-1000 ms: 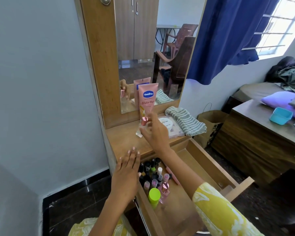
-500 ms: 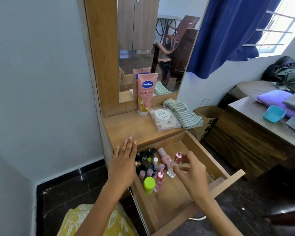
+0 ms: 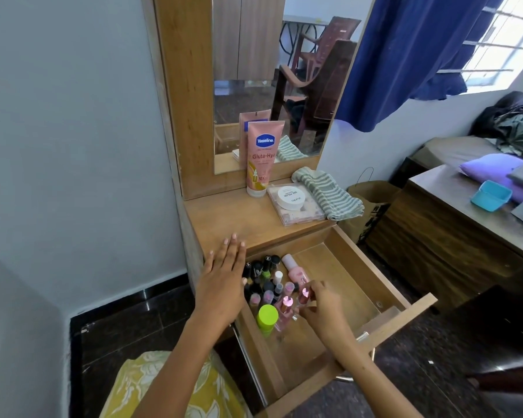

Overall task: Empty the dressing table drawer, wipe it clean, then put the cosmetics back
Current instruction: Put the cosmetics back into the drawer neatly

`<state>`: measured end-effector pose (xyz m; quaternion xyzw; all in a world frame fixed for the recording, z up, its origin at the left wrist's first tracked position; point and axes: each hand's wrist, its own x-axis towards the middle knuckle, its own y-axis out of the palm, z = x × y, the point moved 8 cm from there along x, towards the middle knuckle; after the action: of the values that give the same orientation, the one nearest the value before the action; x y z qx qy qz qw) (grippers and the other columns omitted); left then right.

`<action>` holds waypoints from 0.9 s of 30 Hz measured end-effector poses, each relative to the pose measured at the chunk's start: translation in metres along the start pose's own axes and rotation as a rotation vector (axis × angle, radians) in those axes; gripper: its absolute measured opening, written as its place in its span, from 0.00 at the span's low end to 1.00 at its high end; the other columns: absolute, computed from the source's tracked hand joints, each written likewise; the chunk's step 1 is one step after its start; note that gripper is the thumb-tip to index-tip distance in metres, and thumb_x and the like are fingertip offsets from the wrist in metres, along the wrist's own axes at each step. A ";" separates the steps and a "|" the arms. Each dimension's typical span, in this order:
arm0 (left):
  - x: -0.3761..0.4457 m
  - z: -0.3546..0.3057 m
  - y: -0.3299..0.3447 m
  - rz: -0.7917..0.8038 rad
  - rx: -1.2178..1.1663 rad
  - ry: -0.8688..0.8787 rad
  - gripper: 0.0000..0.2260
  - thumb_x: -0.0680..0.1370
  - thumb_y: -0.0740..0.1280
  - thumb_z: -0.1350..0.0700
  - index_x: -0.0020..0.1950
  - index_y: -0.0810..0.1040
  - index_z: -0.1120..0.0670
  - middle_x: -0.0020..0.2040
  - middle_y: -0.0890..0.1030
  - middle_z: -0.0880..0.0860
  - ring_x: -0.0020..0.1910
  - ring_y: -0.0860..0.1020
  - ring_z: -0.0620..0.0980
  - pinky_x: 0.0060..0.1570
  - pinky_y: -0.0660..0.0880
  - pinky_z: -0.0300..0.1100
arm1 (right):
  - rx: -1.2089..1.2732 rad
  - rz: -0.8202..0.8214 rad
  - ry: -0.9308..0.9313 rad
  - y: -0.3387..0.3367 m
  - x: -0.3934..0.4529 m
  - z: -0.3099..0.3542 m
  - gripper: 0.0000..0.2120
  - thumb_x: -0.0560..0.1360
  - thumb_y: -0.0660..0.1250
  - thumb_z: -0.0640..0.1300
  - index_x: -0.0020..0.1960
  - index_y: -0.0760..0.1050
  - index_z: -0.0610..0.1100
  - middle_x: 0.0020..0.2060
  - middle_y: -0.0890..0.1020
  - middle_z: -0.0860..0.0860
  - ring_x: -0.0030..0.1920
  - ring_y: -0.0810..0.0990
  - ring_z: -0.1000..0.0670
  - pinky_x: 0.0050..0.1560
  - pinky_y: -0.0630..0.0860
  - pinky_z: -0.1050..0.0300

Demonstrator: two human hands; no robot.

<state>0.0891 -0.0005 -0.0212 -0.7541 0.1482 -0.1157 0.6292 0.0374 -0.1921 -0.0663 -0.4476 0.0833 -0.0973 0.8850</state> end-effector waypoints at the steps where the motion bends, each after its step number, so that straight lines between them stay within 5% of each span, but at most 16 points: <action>1: 0.000 0.000 0.000 0.000 0.000 0.001 0.30 0.83 0.52 0.54 0.70 0.29 0.53 0.75 0.31 0.53 0.73 0.32 0.50 0.74 0.38 0.49 | -0.002 0.018 0.009 0.002 -0.001 -0.001 0.17 0.67 0.73 0.33 0.54 0.74 0.38 0.49 0.74 0.46 0.45 0.73 0.50 0.49 0.76 0.52; 5: 0.001 0.000 0.001 0.010 0.013 0.005 0.30 0.83 0.51 0.53 0.71 0.29 0.53 0.75 0.32 0.54 0.73 0.33 0.50 0.73 0.37 0.49 | -0.033 0.065 0.009 -0.001 -0.004 -0.004 0.22 0.67 0.72 0.32 0.60 0.73 0.41 0.51 0.78 0.47 0.46 0.74 0.54 0.45 0.73 0.65; 11: 0.007 -0.007 -0.001 0.032 0.039 0.018 0.29 0.83 0.49 0.51 0.75 0.34 0.57 0.73 0.30 0.54 0.74 0.34 0.51 0.72 0.36 0.49 | -0.157 0.028 0.041 -0.023 0.003 -0.001 0.19 0.70 0.65 0.28 0.58 0.75 0.43 0.48 0.82 0.48 0.46 0.80 0.50 0.47 0.80 0.52; 16: 0.013 -0.012 0.001 0.041 0.025 0.034 0.29 0.83 0.50 0.51 0.74 0.33 0.56 0.71 0.28 0.52 0.74 0.33 0.49 0.72 0.36 0.47 | -0.076 -0.217 -0.103 -0.071 0.027 0.054 0.10 0.72 0.66 0.36 0.51 0.78 0.46 0.45 0.82 0.50 0.46 0.80 0.49 0.47 0.79 0.49; 23: 0.011 -0.011 0.000 -0.001 0.018 0.040 0.30 0.83 0.50 0.52 0.69 0.28 0.55 0.73 0.29 0.53 0.73 0.32 0.49 0.71 0.36 0.46 | -0.047 -0.359 -0.549 -0.088 0.089 0.166 0.20 0.72 0.67 0.36 0.64 0.72 0.42 0.64 0.73 0.47 0.62 0.73 0.48 0.59 0.74 0.53; 27: 0.011 -0.012 -0.001 -0.012 0.006 0.047 0.30 0.83 0.51 0.52 0.70 0.29 0.55 0.74 0.29 0.53 0.71 0.30 0.48 0.68 0.33 0.45 | -0.169 -0.455 -0.613 -0.097 0.121 0.201 0.28 0.71 0.68 0.34 0.70 0.65 0.38 0.72 0.64 0.42 0.70 0.65 0.44 0.65 0.69 0.54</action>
<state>0.0950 -0.0151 -0.0180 -0.7500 0.1582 -0.1377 0.6273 0.1916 -0.1223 0.1225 -0.5343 -0.2786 -0.1456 0.7847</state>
